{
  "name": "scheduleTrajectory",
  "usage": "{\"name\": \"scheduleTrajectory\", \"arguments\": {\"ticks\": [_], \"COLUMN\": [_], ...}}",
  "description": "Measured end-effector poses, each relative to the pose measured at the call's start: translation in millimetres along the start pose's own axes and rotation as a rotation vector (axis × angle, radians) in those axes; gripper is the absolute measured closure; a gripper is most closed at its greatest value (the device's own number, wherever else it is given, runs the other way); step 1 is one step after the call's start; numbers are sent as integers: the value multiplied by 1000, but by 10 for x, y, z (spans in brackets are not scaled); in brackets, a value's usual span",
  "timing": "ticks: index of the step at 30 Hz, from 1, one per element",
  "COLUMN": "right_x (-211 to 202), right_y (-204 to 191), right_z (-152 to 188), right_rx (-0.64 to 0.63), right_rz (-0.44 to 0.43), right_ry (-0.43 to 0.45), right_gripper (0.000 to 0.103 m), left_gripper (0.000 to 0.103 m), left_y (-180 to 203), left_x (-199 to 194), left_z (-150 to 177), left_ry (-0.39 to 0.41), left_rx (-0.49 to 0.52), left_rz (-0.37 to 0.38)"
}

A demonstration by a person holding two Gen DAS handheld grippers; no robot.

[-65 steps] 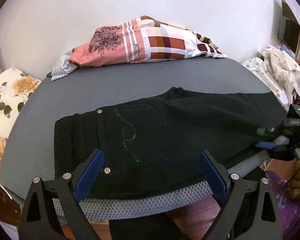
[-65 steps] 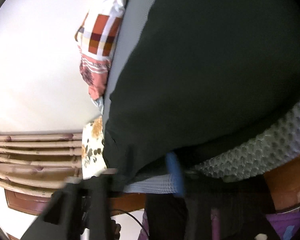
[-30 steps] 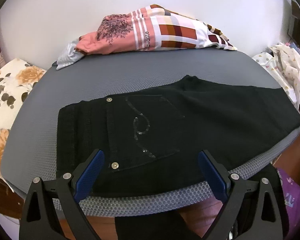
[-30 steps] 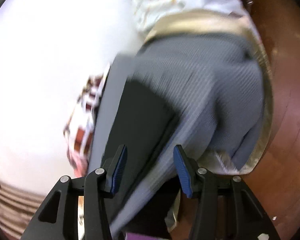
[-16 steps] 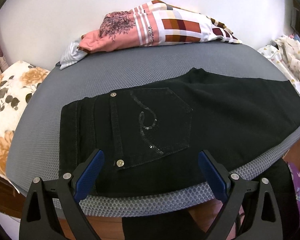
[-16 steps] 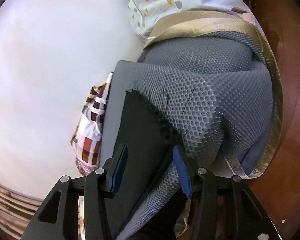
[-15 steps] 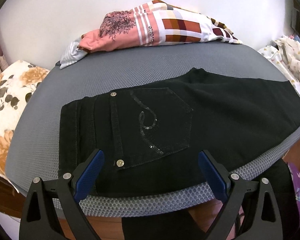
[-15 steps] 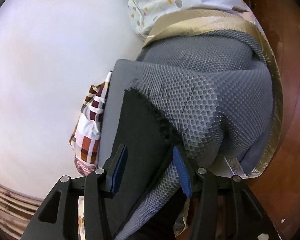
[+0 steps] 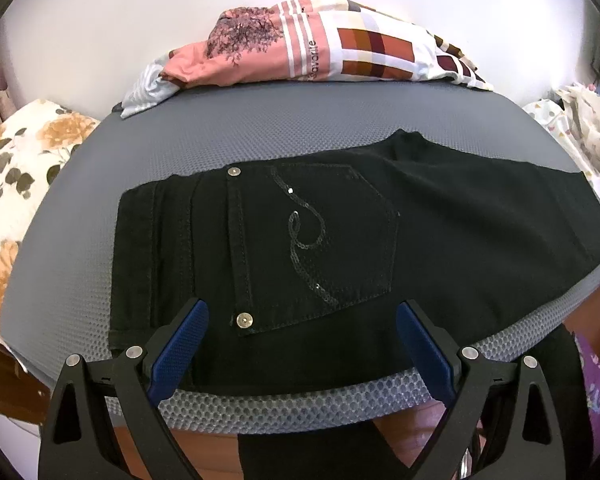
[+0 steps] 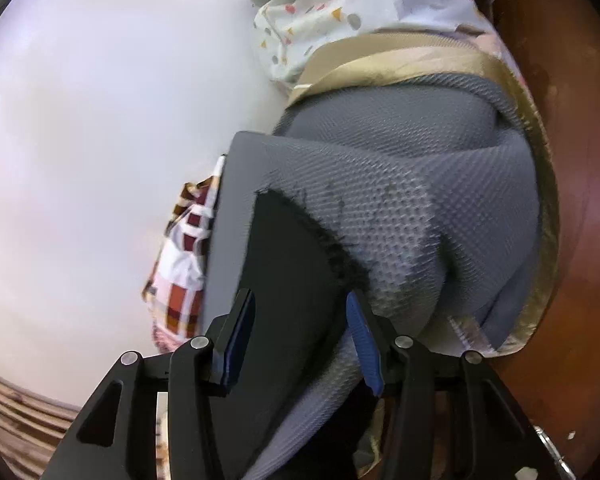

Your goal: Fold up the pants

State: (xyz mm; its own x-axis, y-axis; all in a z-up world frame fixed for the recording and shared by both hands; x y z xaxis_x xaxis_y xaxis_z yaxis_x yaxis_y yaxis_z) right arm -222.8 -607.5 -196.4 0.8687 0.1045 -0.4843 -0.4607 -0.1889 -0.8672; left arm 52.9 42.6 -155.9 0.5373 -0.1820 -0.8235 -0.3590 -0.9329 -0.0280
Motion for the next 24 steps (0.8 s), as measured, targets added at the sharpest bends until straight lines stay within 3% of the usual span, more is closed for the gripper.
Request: {"name": "scheduleTrajectory", "arguments": {"ticks": [8,14,17,18,20,21,24], "right_x": [258,312,332,348,365,382,401], "right_y": [78,53,23,44,52,41,67], "right_z": [4,23,41,39,28,26,35], "right_rx": [25,30,-7,0,-7,-35,-53], "right_rz": [25,-11,22,19,38,91,135], "right_ry": [-49,-58,-57,-58,-54,-54,-52], "right_gripper": [57,57,57,59,74,95,99], "left_gripper": [8,8,8,8,8,8,8], "left_y": [61,51,48,47,51,52,67], "left_x": [-16,24,19,16,16,16,12], "left_z": [5,12,8,3,2,1,4], "left_ry": [7,-11,-7,-4,-5,-8,-10], "left_rx": [32,23,23,23,23,24,33], "left_rz": [-6,-3,-8,-8,-6,-7,-14]}}
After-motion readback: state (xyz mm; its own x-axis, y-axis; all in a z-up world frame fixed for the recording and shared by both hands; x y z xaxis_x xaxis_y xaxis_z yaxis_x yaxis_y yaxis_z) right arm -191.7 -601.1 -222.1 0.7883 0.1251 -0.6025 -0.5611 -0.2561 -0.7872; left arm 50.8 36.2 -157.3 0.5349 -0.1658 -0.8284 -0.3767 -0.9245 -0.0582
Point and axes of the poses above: each gripper's, at about its wrist camera, not at the fingertips, and x roughly the way its jaws point, y to its right, z to its underside, the point moved 2 cm from there along x, roughly the way its jaws point, and after that the axes turned 1 degree about -y, right-handed, at the moved point
